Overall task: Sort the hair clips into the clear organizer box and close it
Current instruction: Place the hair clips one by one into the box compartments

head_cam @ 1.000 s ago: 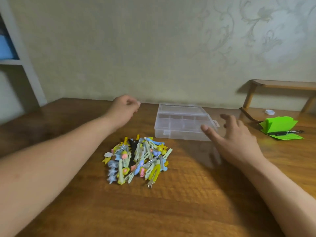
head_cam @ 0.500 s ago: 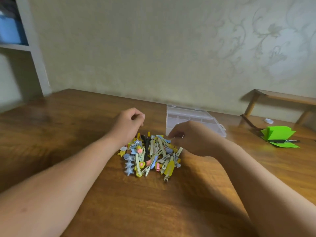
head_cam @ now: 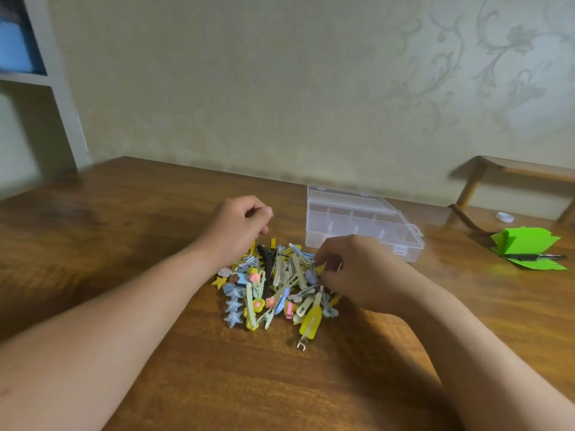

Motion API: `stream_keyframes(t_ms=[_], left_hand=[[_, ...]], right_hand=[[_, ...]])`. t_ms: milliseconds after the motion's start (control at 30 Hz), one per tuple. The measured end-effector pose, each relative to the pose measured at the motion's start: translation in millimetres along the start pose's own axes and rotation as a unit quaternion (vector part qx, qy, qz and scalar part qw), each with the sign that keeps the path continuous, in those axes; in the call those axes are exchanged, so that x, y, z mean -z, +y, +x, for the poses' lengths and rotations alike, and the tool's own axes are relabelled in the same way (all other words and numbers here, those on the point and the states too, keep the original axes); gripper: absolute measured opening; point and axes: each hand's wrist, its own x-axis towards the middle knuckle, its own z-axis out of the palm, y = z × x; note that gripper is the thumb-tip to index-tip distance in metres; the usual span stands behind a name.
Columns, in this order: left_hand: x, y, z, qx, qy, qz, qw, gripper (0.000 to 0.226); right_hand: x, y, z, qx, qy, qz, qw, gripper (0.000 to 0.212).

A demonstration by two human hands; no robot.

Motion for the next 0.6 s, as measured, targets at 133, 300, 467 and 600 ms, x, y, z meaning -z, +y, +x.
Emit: stream_keyframes(t_ms=[133,300,467,600], left_hand=[[0.5,-0.7,1.2,0.002,0.005,0.004,1.000,0.021],[1.3,-0.7,1.1,0.002,0.002,-0.005,1.000,0.021],[0.2,-0.7,1.2,-0.003,-0.005,-0.007,1.000,0.023],[0.8,-3.5,4.0,-0.002,-0.001,-0.011,1.000,0.025]], right_hand=[[4.5,8.4,-1.3,-0.020,0.006,0.052,0.998,0.026],[8.5,13.1,0.0,-0.027,0.020,0.072,0.997,0.019],[10.5,12.6,-4.4,-0.014,0.034,0.091,0.995,0.016],[28.6,5.1,3.4,-0.029,0.096,0.198,0.975,0.010]])
